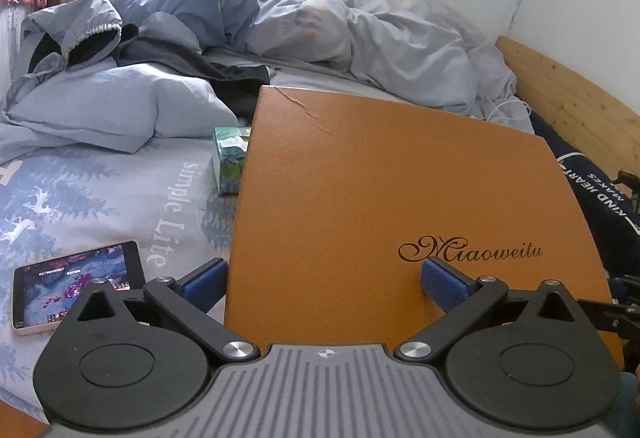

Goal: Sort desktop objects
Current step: 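Lift the orange box off the sheet with both tools, then carry the orange box with both tools toward the cardboard box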

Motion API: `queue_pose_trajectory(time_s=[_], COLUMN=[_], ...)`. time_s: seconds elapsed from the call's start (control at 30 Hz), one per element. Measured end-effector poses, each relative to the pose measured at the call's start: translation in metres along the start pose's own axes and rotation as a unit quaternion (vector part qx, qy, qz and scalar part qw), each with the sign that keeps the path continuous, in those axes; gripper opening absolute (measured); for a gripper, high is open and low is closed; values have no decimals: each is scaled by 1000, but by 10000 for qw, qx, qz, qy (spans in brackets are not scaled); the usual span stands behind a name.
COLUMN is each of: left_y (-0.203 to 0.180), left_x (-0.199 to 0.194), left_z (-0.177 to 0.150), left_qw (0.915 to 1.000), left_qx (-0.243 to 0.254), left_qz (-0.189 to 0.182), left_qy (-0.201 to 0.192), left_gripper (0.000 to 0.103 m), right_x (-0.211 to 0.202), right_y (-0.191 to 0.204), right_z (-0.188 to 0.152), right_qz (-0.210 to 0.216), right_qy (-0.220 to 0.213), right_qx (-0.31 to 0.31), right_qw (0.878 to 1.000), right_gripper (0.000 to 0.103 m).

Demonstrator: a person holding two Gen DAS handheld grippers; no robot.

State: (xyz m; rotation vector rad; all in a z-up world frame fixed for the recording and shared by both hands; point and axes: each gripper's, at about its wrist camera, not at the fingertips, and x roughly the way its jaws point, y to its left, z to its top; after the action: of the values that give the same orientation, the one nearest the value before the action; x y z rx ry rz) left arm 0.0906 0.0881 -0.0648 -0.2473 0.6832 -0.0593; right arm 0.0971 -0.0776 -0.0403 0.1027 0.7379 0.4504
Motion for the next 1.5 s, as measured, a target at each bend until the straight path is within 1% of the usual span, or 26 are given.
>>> queue_pose_trajectory(time_s=[0.37, 0.47, 0.63, 0.7, 0.73, 0.77, 0.93, 1.07, 1.3, 1.5], left_y=[11, 12, 11, 9, 8, 6, 6, 6, 6, 3], left_x=[-4, -8, -13, -14, -15, -15, -18, -19, -20, -24], left_z=[-5, -7, -14, -17, -18, -19, -22, -24, -21, -17], left_qw=[9996, 9994, 9983, 9979, 9979, 9978, 9971, 9969, 9962, 9971], left_qx=[-82, -89, -165, -182, -180, -178, -292, -331, -504, -488], left_qz=[-169, -116, -141, -153, -140, -128, -78, -58, -47, -63], left_qy=[215, 317, 537, 597, 609, 621, 697, 711, 711, 579], left_gripper=[103, 103, 103, 103, 103, 103, 103, 103, 103, 103], right_x=[-14, -15, -18, -20, -21, -23, -29, -31, -33, -27], right_y=[-9, -6, 5, 8, 10, 11, 16, 17, 16, 12], right_z=[-10, -11, -17, -19, -20, -20, -19, -19, -15, -8], right_qz=[-45, -56, -82, -99, -99, -97, -117, -152, -218, -273], right_qy=[6, 10, -14, -48, -71, -94, -168, -227, -263, -231], right_qx=[64, -8, -266, -344, -369, -393, -505, -556, -464, -354], right_qw=[10000, 10000, 9996, 9993, 9992, 9991, 9985, 9981, 9983, 9987], right_gripper=[98, 98, 97, 95, 90, 89, 83, 80, 79, 80])
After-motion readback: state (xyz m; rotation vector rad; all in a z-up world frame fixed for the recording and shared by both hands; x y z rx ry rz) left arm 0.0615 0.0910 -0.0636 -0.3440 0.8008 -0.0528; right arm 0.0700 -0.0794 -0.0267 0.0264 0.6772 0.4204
